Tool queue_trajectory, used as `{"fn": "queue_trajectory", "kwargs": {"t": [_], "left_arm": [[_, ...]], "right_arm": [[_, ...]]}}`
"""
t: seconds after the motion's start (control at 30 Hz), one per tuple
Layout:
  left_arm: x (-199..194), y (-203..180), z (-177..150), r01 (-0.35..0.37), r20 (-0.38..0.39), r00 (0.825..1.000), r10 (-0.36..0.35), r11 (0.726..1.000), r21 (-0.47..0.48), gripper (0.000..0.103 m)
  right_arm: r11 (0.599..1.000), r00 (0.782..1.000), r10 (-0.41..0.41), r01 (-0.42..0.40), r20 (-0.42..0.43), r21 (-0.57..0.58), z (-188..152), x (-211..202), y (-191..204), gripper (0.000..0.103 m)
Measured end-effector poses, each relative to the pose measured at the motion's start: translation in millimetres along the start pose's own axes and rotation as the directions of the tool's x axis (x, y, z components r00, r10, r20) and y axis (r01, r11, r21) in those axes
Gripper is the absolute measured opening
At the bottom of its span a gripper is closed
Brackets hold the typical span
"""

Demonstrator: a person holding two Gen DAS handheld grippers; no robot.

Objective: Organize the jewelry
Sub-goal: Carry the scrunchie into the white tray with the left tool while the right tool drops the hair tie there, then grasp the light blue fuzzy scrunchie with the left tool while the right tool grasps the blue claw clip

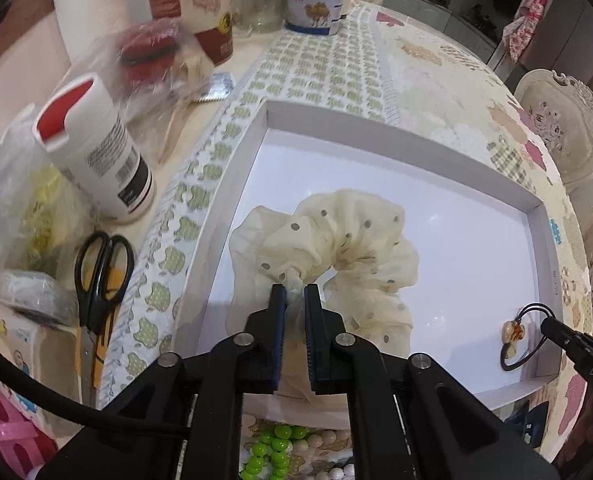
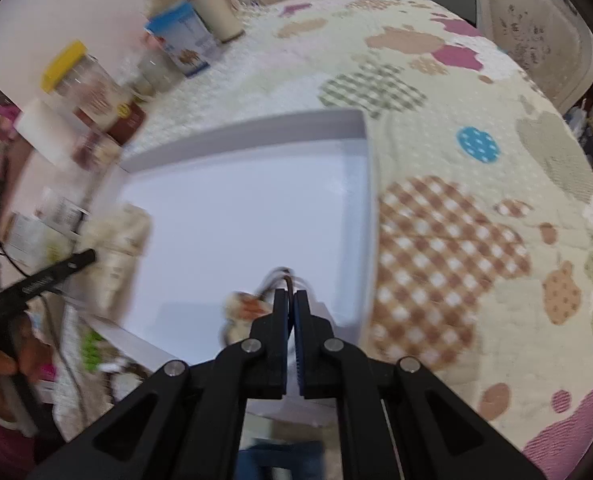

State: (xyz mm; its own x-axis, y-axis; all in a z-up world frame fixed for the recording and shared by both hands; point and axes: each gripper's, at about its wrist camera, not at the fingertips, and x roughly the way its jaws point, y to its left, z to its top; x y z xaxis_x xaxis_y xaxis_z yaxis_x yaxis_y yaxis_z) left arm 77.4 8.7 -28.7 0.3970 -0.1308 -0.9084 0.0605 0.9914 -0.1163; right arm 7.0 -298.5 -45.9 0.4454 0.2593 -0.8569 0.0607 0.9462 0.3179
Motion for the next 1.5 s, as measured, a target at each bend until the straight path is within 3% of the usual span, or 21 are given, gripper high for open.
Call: {"fn": "queue_trajectory", "kwargs": {"t": [0.07, 0.17, 0.23, 0.3, 0.37, 0.53, 0.9, 1.13, 1.5], "left_arm": [[-0.6, 3.8, -2.0, 0.001, 0.004, 1.000, -0.001, 1.000, -0.013, 0.008], [-2.4, 8.6, -3.1, 0.005, 0.001, 1.000, -0.005, 0.999, -0.034, 0.025], [-5.4, 11.6, -4.2, 0.020, 0.000, 1.000, -0.020, 0.998, -0.051, 0.032], [-9.5, 13.4, -4.7, 0.024, 0.003, 1.000, -0.024, 0.998, -0.064, 0.038], [-17.8, 14.4, -7.2, 0.025, 0.018, 1.000, -0.024, 0.997, -0.072, 0.040], [-41.5, 12.3, -15.2, -0.003, 0.063, 0.998, 0.007, 0.998, -0.059, 0.040], [-97.5, -10.3, -54.7, -0.062, 0.166, 0.984, 0.065, 0.998, -0.018, 0.040], [-121.1, -25.9, -83.9, -0.050, 0.183, 0.982, 0.051, 0.999, -0.014, 0.040], [-140.1, -50.4, -123.1, 0.036, 0.154, 0.987, -0.039, 0.999, 0.017, 0.040]], "right_arm": [[1.000, 0.999, -0.028, 0.028, -0.015, -0.009, -2.4, 3.4, -2.4, 0.003], [0.998, 0.999, -0.044, 0.043, -0.025, -0.039, -6.5, 4.9, 0.0, 0.008], [0.998, 0.999, -0.033, 0.032, -0.015, -0.061, -8.1, 2.5, 4.2, 0.021], [0.997, 1.000, -0.008, 0.008, 0.003, -0.073, -8.2, -2.7, 10.5, 0.048], [0.995, 0.999, -0.026, 0.029, 0.029, -0.094, -7.9, -11.7, 18.6, 0.058], [0.996, 0.996, 0.029, -0.021, 0.082, -0.091, -9.0, -35.5, 25.9, 0.058], [0.985, 0.985, 0.065, -0.038, 0.161, -0.169, -25.6, -74.9, 50.2, 0.058], [0.976, 0.982, 0.077, -0.039, 0.173, -0.214, -45.5, -102.4, 55.4, 0.058], [0.969, 0.977, 0.089, -0.040, 0.195, -0.244, -75.4, -141.3, 44.6, 0.059]]}}
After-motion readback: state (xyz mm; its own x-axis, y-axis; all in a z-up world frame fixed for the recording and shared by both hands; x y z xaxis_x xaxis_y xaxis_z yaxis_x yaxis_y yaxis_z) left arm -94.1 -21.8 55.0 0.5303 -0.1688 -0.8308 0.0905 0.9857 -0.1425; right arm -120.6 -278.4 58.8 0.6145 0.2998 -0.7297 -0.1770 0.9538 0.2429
